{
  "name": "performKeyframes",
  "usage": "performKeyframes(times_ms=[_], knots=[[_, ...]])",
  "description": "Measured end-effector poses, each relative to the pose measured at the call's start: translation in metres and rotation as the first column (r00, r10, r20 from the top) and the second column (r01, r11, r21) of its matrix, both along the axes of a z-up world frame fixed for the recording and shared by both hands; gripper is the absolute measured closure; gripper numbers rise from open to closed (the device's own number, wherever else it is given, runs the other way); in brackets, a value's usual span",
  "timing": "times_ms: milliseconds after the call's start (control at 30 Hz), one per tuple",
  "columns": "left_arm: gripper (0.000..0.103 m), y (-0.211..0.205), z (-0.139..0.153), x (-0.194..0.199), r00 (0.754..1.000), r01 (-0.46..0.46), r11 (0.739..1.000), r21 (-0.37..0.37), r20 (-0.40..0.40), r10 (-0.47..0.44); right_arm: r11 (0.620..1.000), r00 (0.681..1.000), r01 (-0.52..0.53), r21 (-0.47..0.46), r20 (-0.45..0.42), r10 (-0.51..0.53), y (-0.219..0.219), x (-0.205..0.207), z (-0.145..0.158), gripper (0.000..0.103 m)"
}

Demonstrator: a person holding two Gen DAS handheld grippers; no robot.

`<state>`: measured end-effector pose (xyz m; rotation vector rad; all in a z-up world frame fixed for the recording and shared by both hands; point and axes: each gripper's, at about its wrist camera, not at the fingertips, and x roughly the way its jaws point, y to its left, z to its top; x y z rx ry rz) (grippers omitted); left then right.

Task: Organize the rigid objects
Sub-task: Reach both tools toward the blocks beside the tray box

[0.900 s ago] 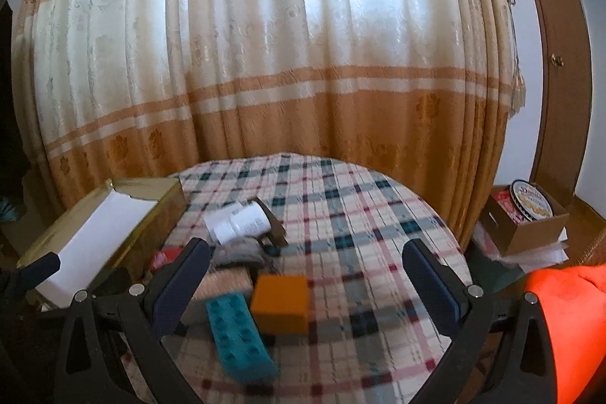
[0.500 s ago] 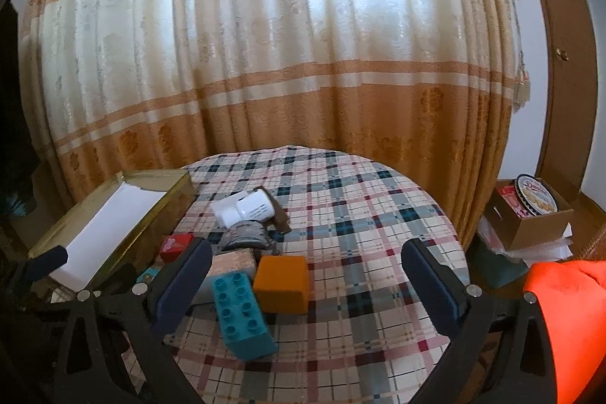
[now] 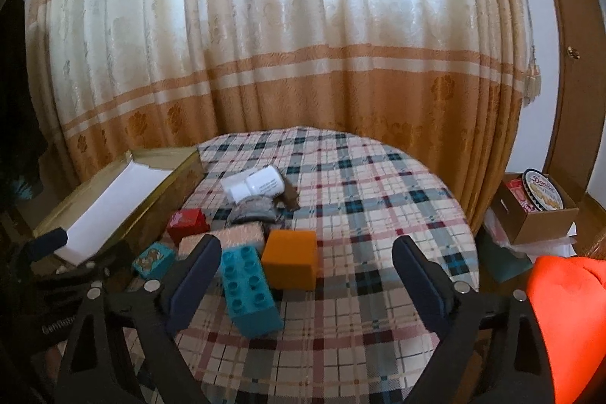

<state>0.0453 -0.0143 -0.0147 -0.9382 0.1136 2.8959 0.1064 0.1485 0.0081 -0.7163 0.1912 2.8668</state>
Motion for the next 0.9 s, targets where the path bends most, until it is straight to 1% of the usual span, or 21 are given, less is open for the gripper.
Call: performKeyframes(times_ms=[167, 267, 333, 400, 433, 467, 600, 800, 833, 900], knots=[[0.004, -0.009, -0.005, -0.005, 0.999, -0.037, 0.999, 0.013, 0.03, 0.037, 0.998, 0.997, -0.057, -0.023, 0.049, 0.058, -0.008, -0.004, -0.009, 0.019], [0.004, -0.009, -0.006, -0.006, 0.999, -0.042, 0.999, 0.008, 0.035, 0.041, 0.997, 0.996, -0.067, -0.039, 0.063, 0.07, -0.007, -0.006, -0.013, 0.023], [0.004, -0.007, -0.006, -0.005, 0.999, -0.035, 0.999, 0.001, 0.032, 0.035, 0.996, 0.993, -0.079, -0.048, 0.079, 0.083, -0.008, -0.009, -0.015, 0.023], [0.004, -0.004, -0.006, -0.003, 0.999, -0.025, 1.0, -0.011, 0.028, 0.026, 0.993, 0.987, -0.102, -0.065, 0.121, 0.109, -0.009, -0.016, -0.022, 0.028], [0.004, -0.004, -0.006, -0.003, 0.999, -0.024, 1.0, -0.013, 0.026, 0.024, 0.99, 0.982, -0.116, -0.08, 0.138, 0.126, -0.01, -0.019, -0.025, 0.034], [0.004, -0.003, -0.006, -0.003, 0.999, -0.023, 1.0, -0.019, 0.025, 0.024, 0.988, 0.979, -0.124, -0.088, 0.151, 0.136, -0.011, -0.022, -0.027, 0.037], [0.004, -0.004, -0.009, -0.006, 0.999, -0.032, 0.999, -0.026, 0.043, 0.033, 0.986, 0.967, -0.132, -0.105, 0.206, 0.151, -0.012, -0.035, -0.036, 0.037], [0.004, -0.003, -0.01, -0.006, 0.998, -0.031, 0.999, -0.038, 0.05, 0.033, 0.976, 0.937, -0.157, -0.151, 0.29, 0.196, -0.015, -0.056, -0.046, 0.037], [0.004, -0.003, -0.01, -0.006, 0.998, -0.03, 0.999, -0.038, 0.049, 0.032, 0.975, 0.93, -0.163, -0.151, 0.306, 0.203, -0.016, -0.058, -0.048, 0.039], [0.004, -0.003, -0.011, -0.006, 0.998, -0.028, 0.999, -0.037, 0.05, 0.03, 0.977, 0.931, -0.161, -0.142, 0.306, 0.198, -0.017, -0.057, -0.049, 0.047]])
